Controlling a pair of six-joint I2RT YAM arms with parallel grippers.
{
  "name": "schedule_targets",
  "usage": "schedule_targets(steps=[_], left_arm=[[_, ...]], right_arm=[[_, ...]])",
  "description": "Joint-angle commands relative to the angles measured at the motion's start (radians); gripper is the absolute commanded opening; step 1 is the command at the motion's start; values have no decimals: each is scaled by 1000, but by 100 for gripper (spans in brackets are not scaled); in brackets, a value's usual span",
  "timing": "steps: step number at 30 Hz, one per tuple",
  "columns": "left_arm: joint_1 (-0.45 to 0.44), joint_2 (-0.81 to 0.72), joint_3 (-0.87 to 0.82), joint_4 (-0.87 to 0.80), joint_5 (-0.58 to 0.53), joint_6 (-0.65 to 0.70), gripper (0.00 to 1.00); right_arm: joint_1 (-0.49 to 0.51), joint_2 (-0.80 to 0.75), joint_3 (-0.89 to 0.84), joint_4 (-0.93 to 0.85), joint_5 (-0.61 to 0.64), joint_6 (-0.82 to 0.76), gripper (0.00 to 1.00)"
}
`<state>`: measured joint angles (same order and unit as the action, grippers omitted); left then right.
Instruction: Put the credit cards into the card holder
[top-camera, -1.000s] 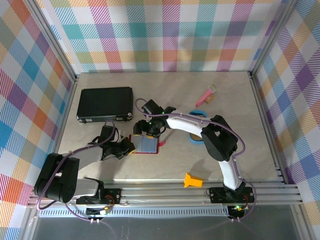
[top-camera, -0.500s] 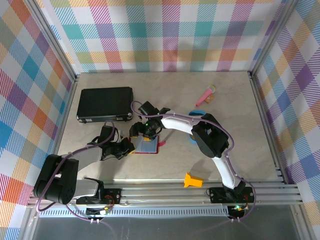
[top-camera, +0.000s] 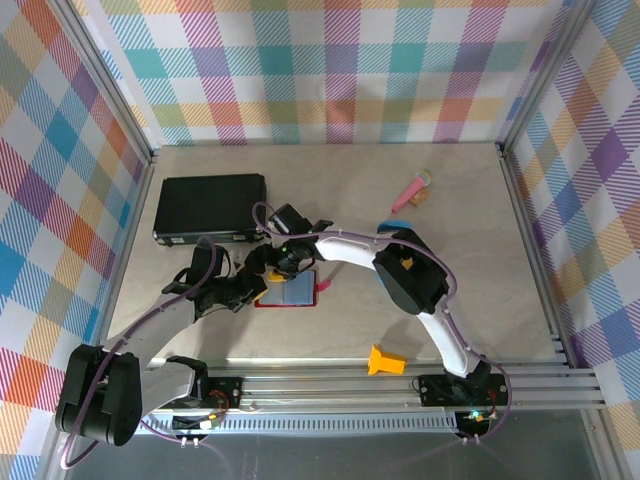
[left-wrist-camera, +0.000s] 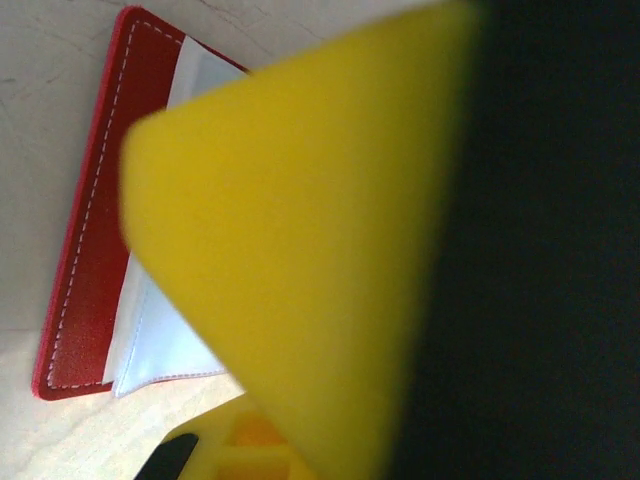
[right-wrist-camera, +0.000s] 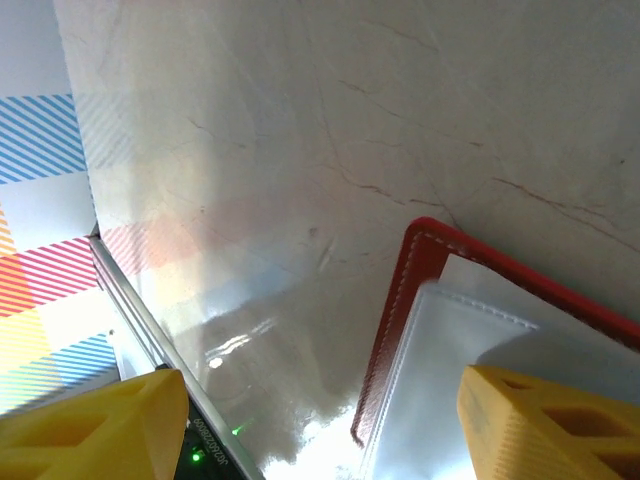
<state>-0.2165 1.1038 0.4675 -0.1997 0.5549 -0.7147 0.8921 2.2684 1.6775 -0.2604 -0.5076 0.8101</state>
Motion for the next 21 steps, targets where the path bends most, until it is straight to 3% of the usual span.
schedule_targets(steps=[1, 13, 21], left_arm=[[14, -8, -19, -28, -16, -4, 0], [14, 114, -46, 54, -72, 59, 0], [14, 136, -53, 63, -108, 78, 0]], right_arm=[[8, 27, 12, 40, -22, 27, 71], [3, -85, -44, 85, 3, -40, 71], [-103, -452, -301, 146, 136, -199, 71]])
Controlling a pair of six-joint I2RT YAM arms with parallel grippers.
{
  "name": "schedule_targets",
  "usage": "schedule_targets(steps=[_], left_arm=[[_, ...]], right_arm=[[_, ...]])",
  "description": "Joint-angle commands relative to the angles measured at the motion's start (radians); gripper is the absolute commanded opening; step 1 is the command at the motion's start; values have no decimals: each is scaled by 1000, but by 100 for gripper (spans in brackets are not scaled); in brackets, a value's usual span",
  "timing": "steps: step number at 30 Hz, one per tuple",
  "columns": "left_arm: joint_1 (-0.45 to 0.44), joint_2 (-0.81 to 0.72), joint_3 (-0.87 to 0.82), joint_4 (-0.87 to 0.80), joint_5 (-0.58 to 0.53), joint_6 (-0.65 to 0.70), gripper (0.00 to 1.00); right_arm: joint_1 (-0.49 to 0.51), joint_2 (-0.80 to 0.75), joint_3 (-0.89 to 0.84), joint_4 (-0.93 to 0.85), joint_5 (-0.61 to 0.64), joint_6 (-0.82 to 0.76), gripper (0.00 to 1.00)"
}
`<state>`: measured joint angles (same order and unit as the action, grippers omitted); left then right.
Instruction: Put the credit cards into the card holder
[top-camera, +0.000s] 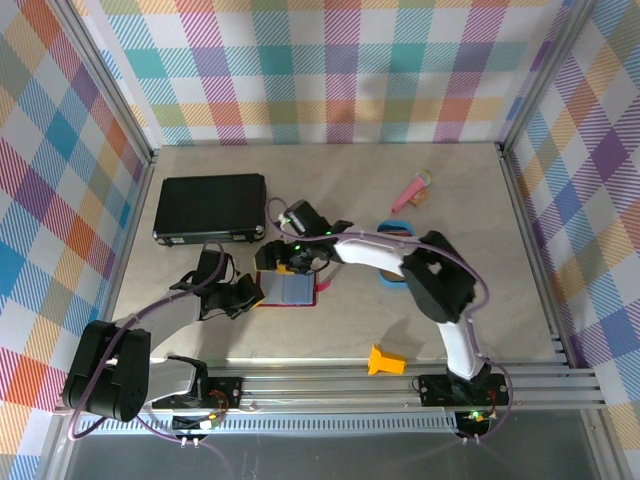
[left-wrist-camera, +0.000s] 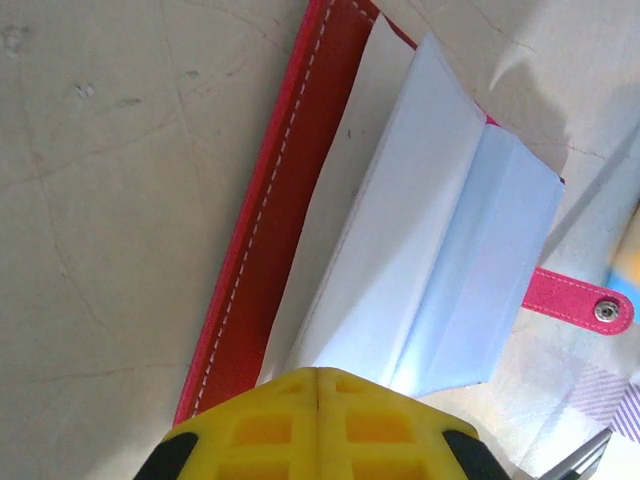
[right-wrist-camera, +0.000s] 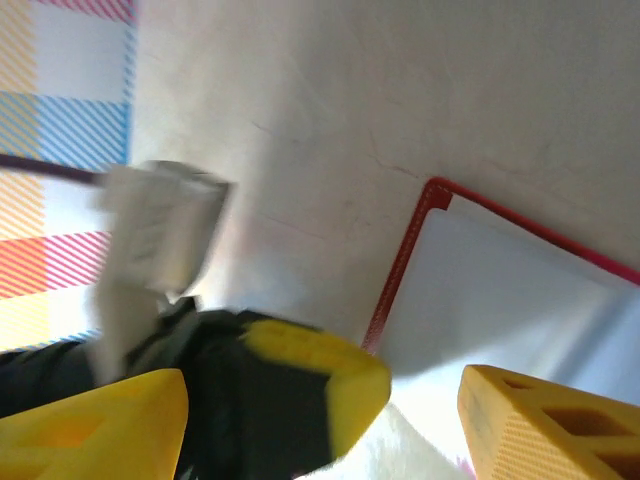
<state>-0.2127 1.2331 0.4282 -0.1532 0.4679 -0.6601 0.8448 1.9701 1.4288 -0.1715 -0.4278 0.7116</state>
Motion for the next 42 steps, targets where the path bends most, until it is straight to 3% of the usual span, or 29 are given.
schedule_targets(steps=[1, 5, 8, 13, 15, 17, 19, 24, 30, 33, 37, 42], left_arm=[[10, 5, -14, 18, -23, 24, 0], [10, -13, 0, -6, -30, 43, 0], [12, -24, 15, -31, -41, 58, 0], [11, -60, 37, -44, -27, 82, 1], [12, -84, 51, -57, -23, 97, 1], [12, -106, 68, -69, -14, 108, 3], [10, -122, 79, -65, 6, 107, 4], [10, -137, 109, -56, 35, 113, 6], [-36, -118, 184, 13, 93, 188, 18], [-134, -87, 284, 10, 101, 329, 22], [-277, -53, 382, -9, 141, 687, 36], [-305, -20, 341, 143, 228, 970, 51]], right_arm=[[-76, -205, -90, 47, 71, -126, 71], [-171, -424, -226, -49, 180, -338, 73], [-226, -569, -315, -123, 264, -598, 74], [-285, -702, -328, -337, 459, -888, 83], [-349, -712, -277, -457, 380, -949, 85], [-446, -717, -233, -538, 262, -985, 77], [-508, -748, -251, -526, 243, -1038, 73], [-621, -849, -381, -486, 58, -1384, 76], [-687, -740, -412, -498, 82, -1674, 77], [-687, -680, -409, -493, 72, -1821, 77], [-680, -545, -354, -578, 95, -1990, 77], [-665, -450, -358, -558, 139, -2091, 76]])
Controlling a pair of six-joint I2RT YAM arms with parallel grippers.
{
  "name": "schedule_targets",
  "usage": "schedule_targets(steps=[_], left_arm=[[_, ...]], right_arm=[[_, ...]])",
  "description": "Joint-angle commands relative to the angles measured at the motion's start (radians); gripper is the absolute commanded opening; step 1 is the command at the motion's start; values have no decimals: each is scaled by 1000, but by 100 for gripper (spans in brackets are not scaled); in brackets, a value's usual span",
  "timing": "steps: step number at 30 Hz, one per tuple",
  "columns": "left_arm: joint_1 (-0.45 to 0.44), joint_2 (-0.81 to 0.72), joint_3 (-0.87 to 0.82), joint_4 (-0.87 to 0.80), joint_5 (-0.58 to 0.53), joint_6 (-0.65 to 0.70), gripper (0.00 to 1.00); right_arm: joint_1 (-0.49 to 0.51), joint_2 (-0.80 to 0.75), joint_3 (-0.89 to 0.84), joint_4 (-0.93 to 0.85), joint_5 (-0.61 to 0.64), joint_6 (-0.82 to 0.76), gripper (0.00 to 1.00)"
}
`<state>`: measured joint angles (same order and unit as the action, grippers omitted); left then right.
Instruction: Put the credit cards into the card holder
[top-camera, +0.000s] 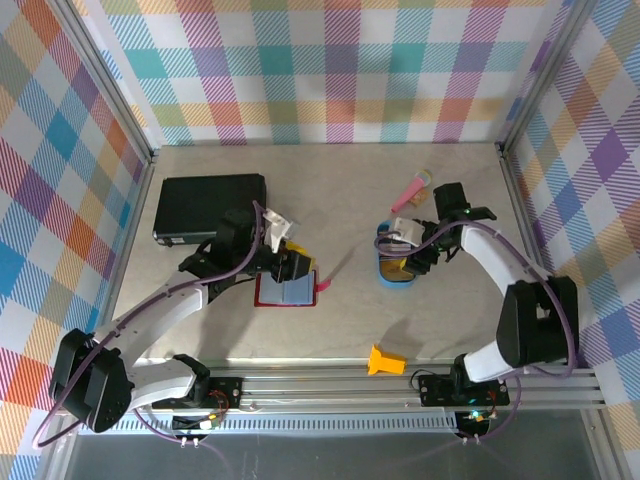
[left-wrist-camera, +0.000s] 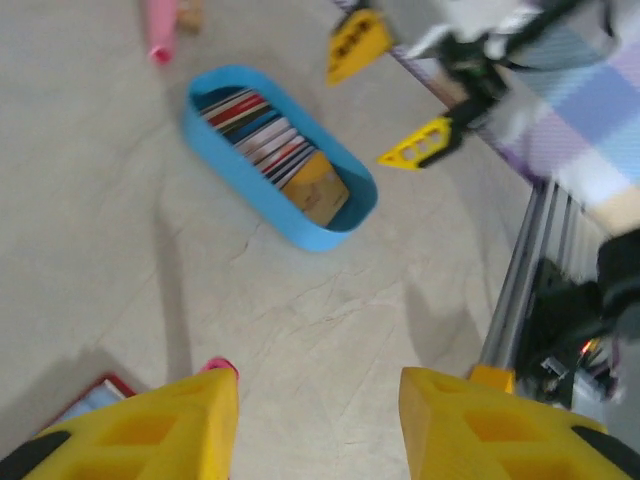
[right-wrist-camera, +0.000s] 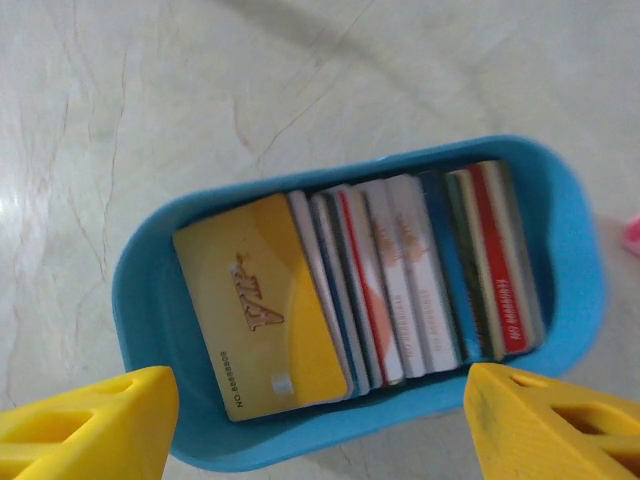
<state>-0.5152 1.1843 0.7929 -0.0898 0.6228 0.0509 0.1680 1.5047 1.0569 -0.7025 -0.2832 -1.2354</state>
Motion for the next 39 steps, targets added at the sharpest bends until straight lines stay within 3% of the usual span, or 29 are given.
schedule_targets(steps=[1, 4, 11, 16, 22, 39], left_arm=[[-3, 40, -28, 97, 84, 303, 55], [-9, 79, -20, 102, 87, 417, 63], [-19, 149, -36, 175, 66, 492, 66], [-25, 189, -57, 253, 104, 481, 67], [-36, 215, -78, 310, 119, 465, 76], [-66, 242, -80, 294, 124, 501, 81]], right_arm=[[18, 24, 10, -12, 0, -150, 76], [35, 58, 11, 12, 27, -150, 75], [49, 167, 73, 10, 52, -115, 69], [61, 217, 94, 17, 70, -144, 68], [62, 255, 136, -52, 50, -128, 64], [82, 314, 130, -78, 71, -145, 59]])
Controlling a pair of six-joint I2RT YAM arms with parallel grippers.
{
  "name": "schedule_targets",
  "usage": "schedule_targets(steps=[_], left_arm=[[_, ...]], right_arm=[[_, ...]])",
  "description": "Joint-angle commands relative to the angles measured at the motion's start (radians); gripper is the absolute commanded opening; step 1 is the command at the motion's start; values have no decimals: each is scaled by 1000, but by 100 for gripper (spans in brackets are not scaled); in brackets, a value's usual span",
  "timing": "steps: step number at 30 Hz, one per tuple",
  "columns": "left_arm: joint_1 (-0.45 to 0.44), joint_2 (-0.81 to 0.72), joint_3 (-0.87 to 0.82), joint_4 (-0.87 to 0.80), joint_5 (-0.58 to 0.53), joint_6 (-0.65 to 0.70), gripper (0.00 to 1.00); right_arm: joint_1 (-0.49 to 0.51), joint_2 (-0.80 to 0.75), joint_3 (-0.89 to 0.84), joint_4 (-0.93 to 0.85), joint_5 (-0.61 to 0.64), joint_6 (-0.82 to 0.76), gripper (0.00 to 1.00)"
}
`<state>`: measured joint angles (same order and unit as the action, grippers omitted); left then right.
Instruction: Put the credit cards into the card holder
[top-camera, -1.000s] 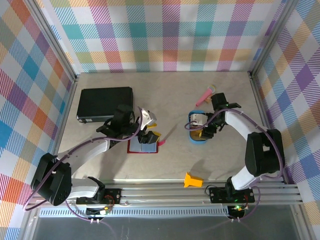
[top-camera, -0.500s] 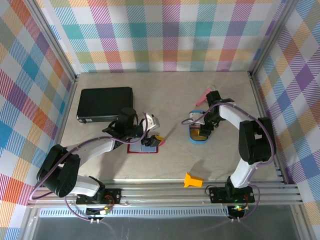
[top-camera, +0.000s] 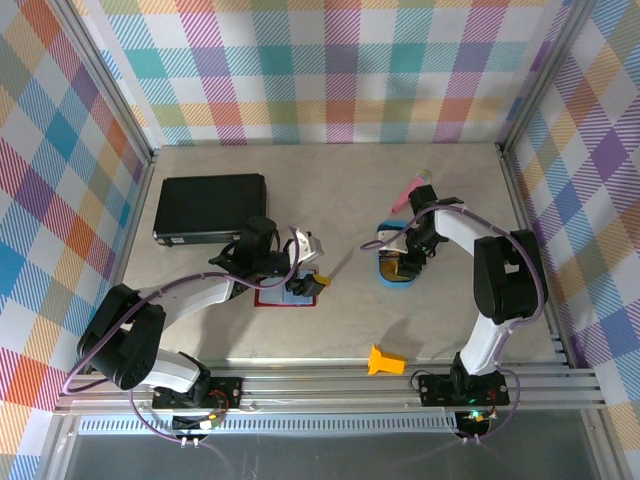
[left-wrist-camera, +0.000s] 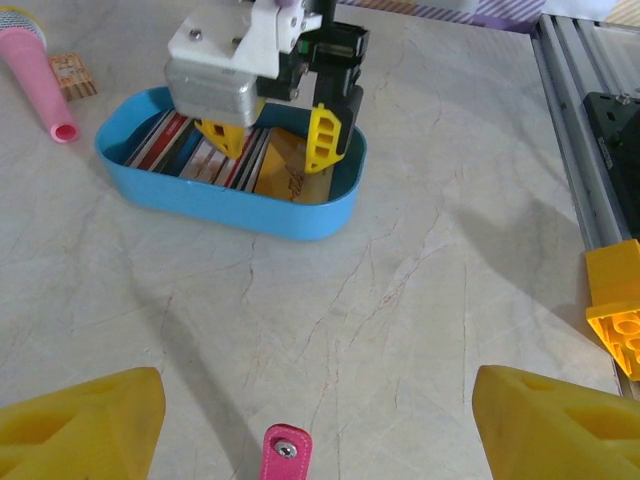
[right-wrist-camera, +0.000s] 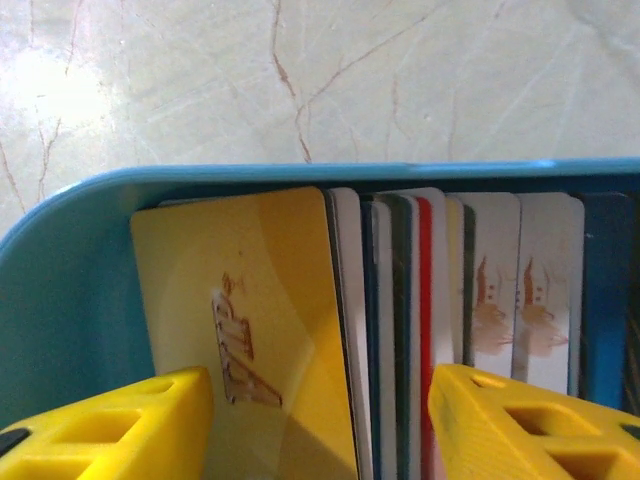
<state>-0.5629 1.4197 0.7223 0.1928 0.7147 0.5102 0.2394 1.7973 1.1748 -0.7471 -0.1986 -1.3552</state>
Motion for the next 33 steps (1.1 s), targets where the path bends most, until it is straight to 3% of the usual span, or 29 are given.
schedule_targets(steps=[1, 4, 10, 23, 33], left_arm=[[-20, 8, -9, 10, 30, 45, 80], [-25, 11, -7, 4, 33, 47, 81], [-29, 19, -3, -6, 35, 52, 81], [-32, 27, 5, -13, 43, 51, 81], [-43, 32, 5, -16, 43, 51, 81]], right_arm=[[13, 26, 14, -32, -13, -25, 58], [14, 42, 19, -24, -16, -9, 53], [14, 56, 0, 16, 27, -2, 31], [14, 31, -1, 58, 69, 20, 3], [6, -48, 32, 2, 53, 18, 0]])
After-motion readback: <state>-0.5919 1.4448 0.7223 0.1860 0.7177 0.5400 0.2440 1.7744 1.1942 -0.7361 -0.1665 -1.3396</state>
